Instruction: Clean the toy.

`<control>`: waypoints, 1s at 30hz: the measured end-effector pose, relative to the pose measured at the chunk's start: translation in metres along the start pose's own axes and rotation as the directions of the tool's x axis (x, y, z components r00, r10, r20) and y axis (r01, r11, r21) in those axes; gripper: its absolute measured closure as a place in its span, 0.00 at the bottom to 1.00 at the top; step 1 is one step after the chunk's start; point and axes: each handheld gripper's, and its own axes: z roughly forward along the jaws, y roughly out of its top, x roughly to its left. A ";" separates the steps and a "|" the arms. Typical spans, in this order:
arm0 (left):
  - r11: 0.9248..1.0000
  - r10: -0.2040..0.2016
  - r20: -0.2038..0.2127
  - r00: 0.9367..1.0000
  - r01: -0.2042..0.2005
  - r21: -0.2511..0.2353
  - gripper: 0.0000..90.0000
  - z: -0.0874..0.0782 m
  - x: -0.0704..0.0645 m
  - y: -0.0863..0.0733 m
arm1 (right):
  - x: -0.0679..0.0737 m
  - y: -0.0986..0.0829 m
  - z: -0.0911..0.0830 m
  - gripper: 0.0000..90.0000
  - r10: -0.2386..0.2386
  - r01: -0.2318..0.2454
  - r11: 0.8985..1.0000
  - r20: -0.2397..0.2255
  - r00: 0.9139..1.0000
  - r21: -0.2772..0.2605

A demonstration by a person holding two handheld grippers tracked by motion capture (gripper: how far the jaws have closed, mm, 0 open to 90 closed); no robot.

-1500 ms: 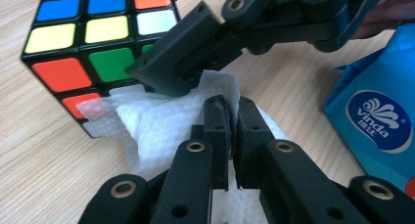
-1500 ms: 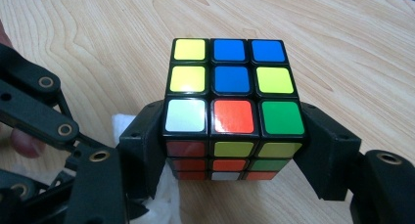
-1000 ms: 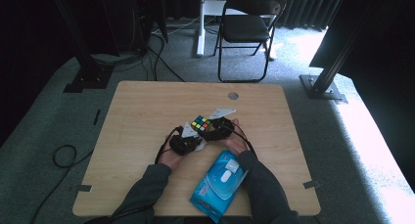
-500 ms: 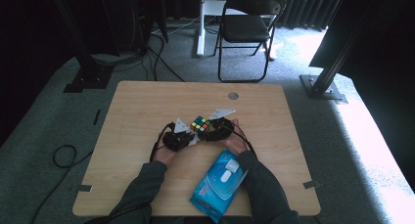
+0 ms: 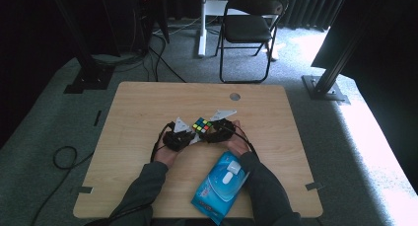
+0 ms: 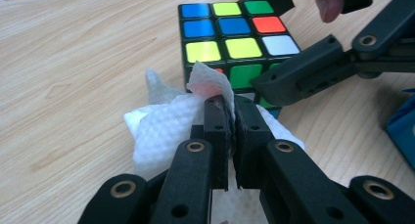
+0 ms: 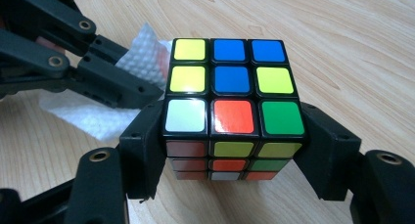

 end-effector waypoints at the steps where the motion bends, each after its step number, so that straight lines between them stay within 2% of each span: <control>1: 1.000 0.001 0.003 1.000 -0.001 -0.001 0.95 0.001 -0.001 0.000 | 0.000 0.000 0.000 0.38 0.000 0.000 1.000 0.002 1.000 -0.001; 9: 0.999 0.033 0.012 0.999 -0.033 0.034 0.95 0.009 -0.009 -0.006 | 0.000 0.001 -0.001 0.38 0.003 -0.003 1.000 0.008 1.000 -0.010; 13: 0.998 0.035 0.011 0.999 -0.036 0.053 0.95 0.012 -0.008 -0.008 | -0.001 0.001 -0.002 0.38 0.004 -0.004 1.000 0.008 1.000 -0.017; 21: 0.998 0.001 -0.027 1.000 0.001 0.062 0.95 0.011 0.003 -0.013 | -0.001 0.000 -0.002 0.38 0.012 -0.012 1.000 0.009 1.000 -0.021; 30: 0.998 -0.028 -0.068 0.997 0.032 0.053 0.94 0.003 0.015 -0.019 | -0.006 -0.002 0.001 0.38 0.033 -0.034 0.999 0.072 0.997 0.008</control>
